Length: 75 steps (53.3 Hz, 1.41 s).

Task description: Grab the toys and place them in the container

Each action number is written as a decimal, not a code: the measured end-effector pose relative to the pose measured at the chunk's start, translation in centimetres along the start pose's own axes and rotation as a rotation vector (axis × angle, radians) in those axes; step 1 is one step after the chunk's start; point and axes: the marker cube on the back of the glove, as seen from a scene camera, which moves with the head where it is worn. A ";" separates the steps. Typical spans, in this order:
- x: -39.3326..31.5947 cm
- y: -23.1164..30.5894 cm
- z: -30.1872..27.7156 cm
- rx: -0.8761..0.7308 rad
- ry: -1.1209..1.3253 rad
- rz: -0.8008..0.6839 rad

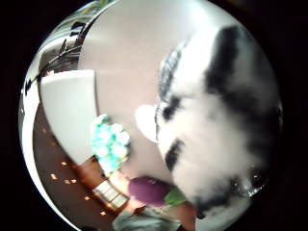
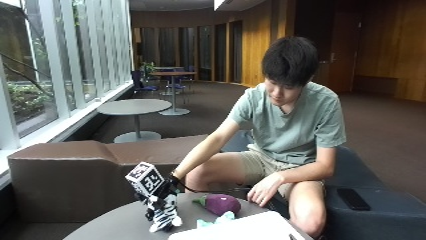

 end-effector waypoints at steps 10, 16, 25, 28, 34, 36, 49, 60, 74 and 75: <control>-2.9 3.6 -5.0 0.023 0.056 -0.051; -5.6 6.1 -10.0 0.064 0.104 -0.085; -11.7 10.9 -18.8 0.198 0.166 -0.131; -13.9 12.4 -20.9 0.252 0.165 -0.153; -20.4 13.5 -24.3 0.349 0.141 -0.259; -22.8 13.7 -24.8 0.369 0.148 -0.279; -41.8 11.5 -22.7 0.377 0.213 -0.411; -46.2 7.4 -16.5 0.364 0.283 -0.404; -44.5 5.4 -12.4 0.154 0.379 -0.382; -44.1 5.6 -12.6 0.156 0.376 -0.380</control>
